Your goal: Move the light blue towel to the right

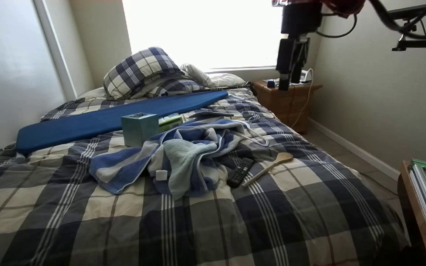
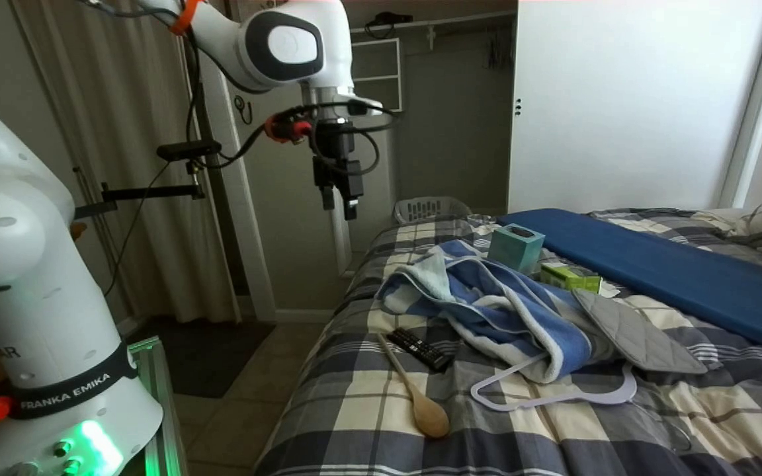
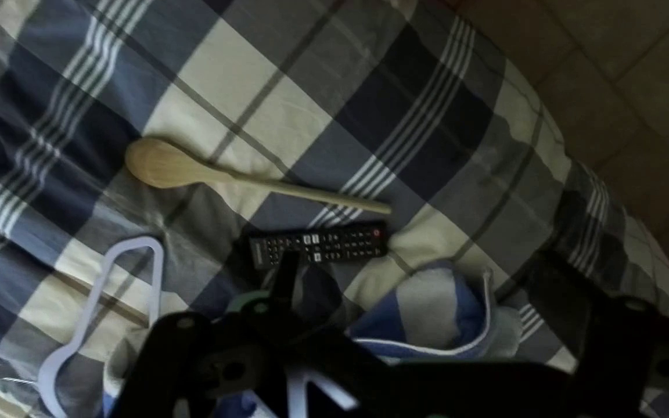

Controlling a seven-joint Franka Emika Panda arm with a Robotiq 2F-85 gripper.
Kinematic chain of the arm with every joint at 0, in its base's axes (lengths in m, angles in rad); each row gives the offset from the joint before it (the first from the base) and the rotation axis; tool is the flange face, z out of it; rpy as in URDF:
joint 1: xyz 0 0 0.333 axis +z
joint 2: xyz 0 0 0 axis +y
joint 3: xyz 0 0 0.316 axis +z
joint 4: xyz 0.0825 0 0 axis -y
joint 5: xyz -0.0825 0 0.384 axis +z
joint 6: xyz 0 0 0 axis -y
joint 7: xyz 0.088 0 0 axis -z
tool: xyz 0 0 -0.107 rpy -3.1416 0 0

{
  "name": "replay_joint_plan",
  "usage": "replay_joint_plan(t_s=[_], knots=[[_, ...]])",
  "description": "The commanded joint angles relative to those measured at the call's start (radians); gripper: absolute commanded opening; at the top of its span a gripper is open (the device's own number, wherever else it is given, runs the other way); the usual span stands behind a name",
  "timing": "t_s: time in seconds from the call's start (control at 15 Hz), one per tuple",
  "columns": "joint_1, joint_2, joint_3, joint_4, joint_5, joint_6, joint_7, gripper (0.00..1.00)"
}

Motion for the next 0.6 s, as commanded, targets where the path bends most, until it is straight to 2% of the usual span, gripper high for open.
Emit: replay_joint_plan(t_s=[0.0, 0.53], knots=[[0.023, 0.219, 0.008, 0.126, 0.063, 0.135, 0.012, 1.0], [0.064, 0.539, 0.033, 0.365, 0.024, 0.234, 0.086, 1.0]])
